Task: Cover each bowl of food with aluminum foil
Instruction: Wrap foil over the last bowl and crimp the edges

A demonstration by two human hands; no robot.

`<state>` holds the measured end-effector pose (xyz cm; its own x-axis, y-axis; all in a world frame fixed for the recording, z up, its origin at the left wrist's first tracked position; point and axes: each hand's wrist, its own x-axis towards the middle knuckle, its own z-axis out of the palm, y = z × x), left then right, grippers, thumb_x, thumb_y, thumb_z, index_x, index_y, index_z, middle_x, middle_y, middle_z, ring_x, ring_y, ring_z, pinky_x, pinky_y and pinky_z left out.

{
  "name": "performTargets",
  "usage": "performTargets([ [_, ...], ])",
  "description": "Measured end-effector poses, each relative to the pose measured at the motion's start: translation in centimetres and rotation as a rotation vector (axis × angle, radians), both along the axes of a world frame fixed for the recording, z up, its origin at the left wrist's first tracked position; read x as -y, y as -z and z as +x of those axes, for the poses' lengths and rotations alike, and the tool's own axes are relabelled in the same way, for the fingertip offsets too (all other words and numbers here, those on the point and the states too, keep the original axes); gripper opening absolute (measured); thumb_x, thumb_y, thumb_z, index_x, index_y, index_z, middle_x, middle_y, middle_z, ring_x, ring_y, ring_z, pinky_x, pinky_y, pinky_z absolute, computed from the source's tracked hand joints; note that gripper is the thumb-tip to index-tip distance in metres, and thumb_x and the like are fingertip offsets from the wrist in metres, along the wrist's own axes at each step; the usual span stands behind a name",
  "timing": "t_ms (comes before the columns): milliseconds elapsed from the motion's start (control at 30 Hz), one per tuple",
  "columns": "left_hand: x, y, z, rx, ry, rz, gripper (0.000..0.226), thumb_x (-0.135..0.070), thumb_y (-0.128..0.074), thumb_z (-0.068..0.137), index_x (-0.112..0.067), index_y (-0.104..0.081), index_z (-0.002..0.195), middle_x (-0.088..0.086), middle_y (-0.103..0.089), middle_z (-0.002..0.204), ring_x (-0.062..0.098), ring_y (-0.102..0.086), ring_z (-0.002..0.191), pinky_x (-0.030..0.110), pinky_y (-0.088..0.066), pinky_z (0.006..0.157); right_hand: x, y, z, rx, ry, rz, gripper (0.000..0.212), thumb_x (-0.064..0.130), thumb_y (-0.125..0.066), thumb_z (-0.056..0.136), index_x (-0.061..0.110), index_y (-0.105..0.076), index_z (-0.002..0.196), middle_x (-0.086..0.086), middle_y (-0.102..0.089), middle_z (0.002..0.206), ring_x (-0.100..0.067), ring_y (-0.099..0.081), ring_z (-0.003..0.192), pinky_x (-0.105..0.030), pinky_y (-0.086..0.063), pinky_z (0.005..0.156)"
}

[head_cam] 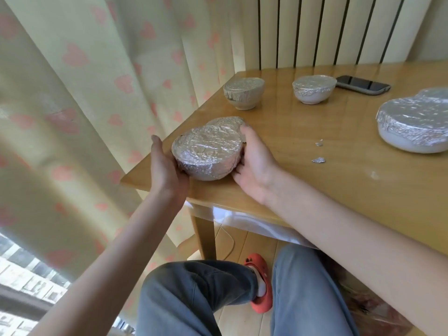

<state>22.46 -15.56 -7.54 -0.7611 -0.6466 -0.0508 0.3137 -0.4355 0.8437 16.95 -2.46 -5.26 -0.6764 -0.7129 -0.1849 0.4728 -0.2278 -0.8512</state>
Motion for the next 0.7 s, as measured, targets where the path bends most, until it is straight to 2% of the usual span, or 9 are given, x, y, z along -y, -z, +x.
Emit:
performTargets([
  [100,-2.0,-1.1,-3.1,-0.018,0.066,-0.032,0.073,-0.055,-0.014,0.102,-0.003,-0.059,0.126,0.015,-0.067,0.122,0.024,-0.061,0.116,0.037,-0.044,0.104,-2.2,-0.9,-2.4,0.018,0.100,-0.030,0.038,0.050,-0.031,0.098,0.023,-0.057,0.100,0.002,-0.063,0.109,-0.009,-0.058,0.101,-0.023,-0.043,0.085],
  [167,-3.6,-1.9,-6.2,-0.019,0.120,-0.034,0.072,-0.056,-0.014,0.102,-0.005,-0.058,0.127,0.014,-0.065,0.125,0.023,-0.059,0.119,0.038,-0.042,0.108,-4.1,-1.9,-4.7,0.003,0.150,-0.044,0.037,0.049,-0.032,0.098,0.021,-0.057,0.097,-0.001,-0.062,0.113,-0.013,-0.056,0.110,-0.025,-0.042,0.088],
  [233,-5.3,-2.6,-9.4,-0.027,0.168,-0.040,0.070,-0.058,-0.015,0.101,-0.009,-0.059,0.125,0.011,-0.064,0.127,0.023,-0.056,0.123,0.039,-0.040,0.110,-5.7,-2.8,-7.2,-0.027,0.214,-0.036,0.035,0.047,-0.035,0.099,0.021,-0.057,0.105,-0.003,-0.062,0.117,-0.014,-0.056,0.111,-0.025,-0.044,0.083],
  [300,-6.8,-2.9,-12.3,-0.039,0.216,-0.050,0.067,-0.059,-0.017,0.101,-0.013,-0.062,0.119,0.008,-0.068,0.117,0.022,-0.058,0.121,0.036,-0.044,0.104,-7.1,-3.4,-9.5,-0.043,0.295,-0.014,0.034,0.045,-0.036,0.098,0.020,-0.055,0.113,-0.003,-0.063,0.115,-0.013,-0.058,0.104,-0.023,-0.045,0.076],
  [400,-8.5,-2.9,-15.8,-0.046,0.261,-0.087,0.071,-0.059,-0.016,0.100,-0.009,-0.064,0.114,0.008,-0.070,0.109,0.022,-0.063,0.111,0.032,-0.047,0.099,-8.3,-3.4,-12.2,-0.048,0.374,0.022,0.032,0.043,-0.038,0.098,0.020,-0.056,0.109,0.002,-0.065,0.100,-0.010,-0.060,0.092,-0.024,-0.046,0.069],
  [533,-9.4,-2.4,-19.1,-0.005,0.290,-0.118,0.071,-0.058,-0.017,0.100,-0.008,-0.066,0.109,0.009,-0.071,0.105,0.021,-0.065,0.103,0.032,-0.048,0.098,-9.1,-2.2,-14.8,-0.037,0.431,0.032,0.026,0.040,-0.042,0.096,0.022,-0.061,0.098,0.004,-0.067,0.095,-0.010,-0.062,0.091,-0.025,-0.048,0.081],
  [700,-10.1,-1.0,-20.9,0.039,0.370,-0.106,0.075,-0.062,-0.019,0.098,-0.006,-0.064,0.118,0.015,-0.067,0.120,0.026,-0.061,0.117,0.041,-0.040,0.110,-9.9,-0.6,-15.9,-0.007,0.486,0.077,0.015,0.030,-0.050,0.094,0.020,-0.059,0.098,0.005,-0.067,0.096,-0.009,-0.061,0.094,-0.024,-0.043,0.092],
])
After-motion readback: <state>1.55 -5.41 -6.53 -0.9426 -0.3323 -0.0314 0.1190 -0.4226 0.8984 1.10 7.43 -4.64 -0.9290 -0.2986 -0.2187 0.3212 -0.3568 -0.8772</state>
